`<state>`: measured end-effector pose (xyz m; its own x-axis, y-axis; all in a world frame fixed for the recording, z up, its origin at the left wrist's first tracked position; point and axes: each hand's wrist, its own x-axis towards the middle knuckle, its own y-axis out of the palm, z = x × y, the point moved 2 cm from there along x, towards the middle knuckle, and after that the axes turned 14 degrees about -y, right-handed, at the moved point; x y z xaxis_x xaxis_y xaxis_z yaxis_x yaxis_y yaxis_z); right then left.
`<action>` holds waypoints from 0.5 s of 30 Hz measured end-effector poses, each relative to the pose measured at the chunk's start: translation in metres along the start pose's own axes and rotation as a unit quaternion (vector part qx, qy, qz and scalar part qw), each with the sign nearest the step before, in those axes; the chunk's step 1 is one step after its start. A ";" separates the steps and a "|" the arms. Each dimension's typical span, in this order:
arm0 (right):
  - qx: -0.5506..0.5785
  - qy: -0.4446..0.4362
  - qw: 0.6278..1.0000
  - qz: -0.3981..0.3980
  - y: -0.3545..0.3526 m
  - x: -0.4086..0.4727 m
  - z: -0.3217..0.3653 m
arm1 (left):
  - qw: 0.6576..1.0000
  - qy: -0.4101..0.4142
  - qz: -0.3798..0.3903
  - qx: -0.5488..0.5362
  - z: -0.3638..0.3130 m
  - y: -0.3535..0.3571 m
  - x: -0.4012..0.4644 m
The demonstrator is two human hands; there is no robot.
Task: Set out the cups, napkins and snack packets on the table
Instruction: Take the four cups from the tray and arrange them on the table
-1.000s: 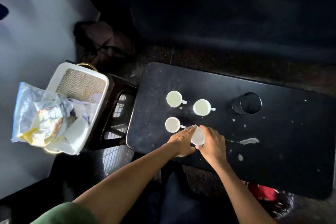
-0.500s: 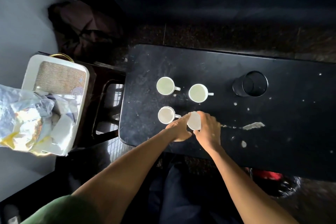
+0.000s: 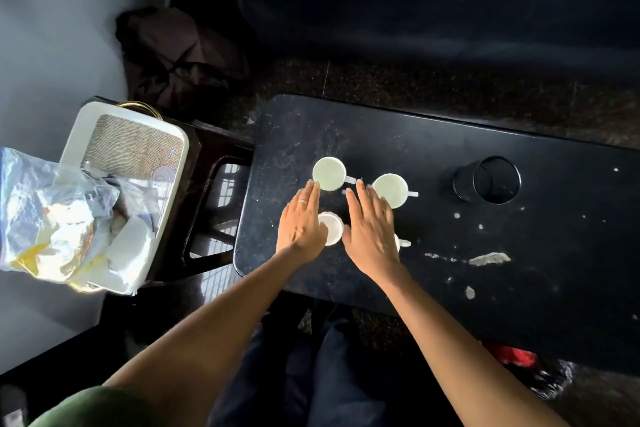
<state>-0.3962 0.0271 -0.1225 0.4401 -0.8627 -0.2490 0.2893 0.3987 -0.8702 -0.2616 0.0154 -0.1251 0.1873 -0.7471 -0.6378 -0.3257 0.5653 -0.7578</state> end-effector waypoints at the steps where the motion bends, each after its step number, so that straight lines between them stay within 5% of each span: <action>1: -0.005 -0.016 1.000 0.026 0.002 0.007 0.001 | 1.000 -0.003 0.008 0.028 0.003 -0.001 0.005; 8: -0.082 -0.065 0.982 0.155 0.023 0.028 -0.003 | 0.978 0.059 0.013 0.199 0.011 -0.001 0.018; 15: -0.080 -0.048 0.983 0.156 0.027 0.033 -0.014 | 0.969 0.084 0.005 0.234 0.008 -0.003 0.029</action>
<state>-0.3859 0.0047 -0.1602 0.5665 -0.6702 -0.4794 -0.0070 0.5778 -0.8161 -0.2477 -0.0047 -0.1425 0.0200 -0.7652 -0.6434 0.1362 0.6397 -0.7565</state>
